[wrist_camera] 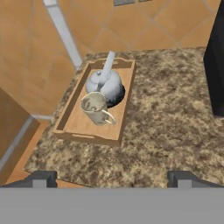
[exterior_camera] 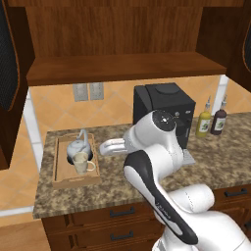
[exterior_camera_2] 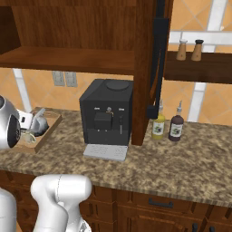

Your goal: Pick the kettle from the counter and place it on the tray. Then pick the mug from the cabinet and place it on the tray. Then close the cabinet doors.

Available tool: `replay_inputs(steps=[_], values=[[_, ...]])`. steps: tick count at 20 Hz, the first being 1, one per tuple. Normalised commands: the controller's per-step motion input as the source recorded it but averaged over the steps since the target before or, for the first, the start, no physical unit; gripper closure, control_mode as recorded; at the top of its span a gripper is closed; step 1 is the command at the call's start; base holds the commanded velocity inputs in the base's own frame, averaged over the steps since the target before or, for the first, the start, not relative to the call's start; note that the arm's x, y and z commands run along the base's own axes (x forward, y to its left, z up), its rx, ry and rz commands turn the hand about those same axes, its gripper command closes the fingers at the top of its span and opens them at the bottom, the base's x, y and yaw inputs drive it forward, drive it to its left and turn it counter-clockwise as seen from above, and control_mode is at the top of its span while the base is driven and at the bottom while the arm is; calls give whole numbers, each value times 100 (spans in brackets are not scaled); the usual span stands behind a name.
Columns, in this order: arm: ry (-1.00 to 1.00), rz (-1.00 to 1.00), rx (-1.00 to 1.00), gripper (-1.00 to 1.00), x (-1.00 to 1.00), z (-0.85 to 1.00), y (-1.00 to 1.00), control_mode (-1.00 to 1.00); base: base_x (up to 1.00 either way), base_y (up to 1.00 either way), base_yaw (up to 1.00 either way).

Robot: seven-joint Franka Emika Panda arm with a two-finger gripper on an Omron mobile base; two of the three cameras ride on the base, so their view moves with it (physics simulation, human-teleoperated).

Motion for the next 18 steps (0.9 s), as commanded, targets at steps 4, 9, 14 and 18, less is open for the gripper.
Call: replay_inputs(steps=[4, 9, 14, 18], values=[[2, 0, -1, -100, 0, 0, 0, -100, 0, 0, 0], [-2, 0, 0, -100, -26, 0, 0, -100, 0, 0, 0], [-4, -2, 0, -100, -60, 1, 0, -100, 0, 0, 0], [0, -6, 0, -100, -43, 19, 1, -100, 0, 0, 0]])
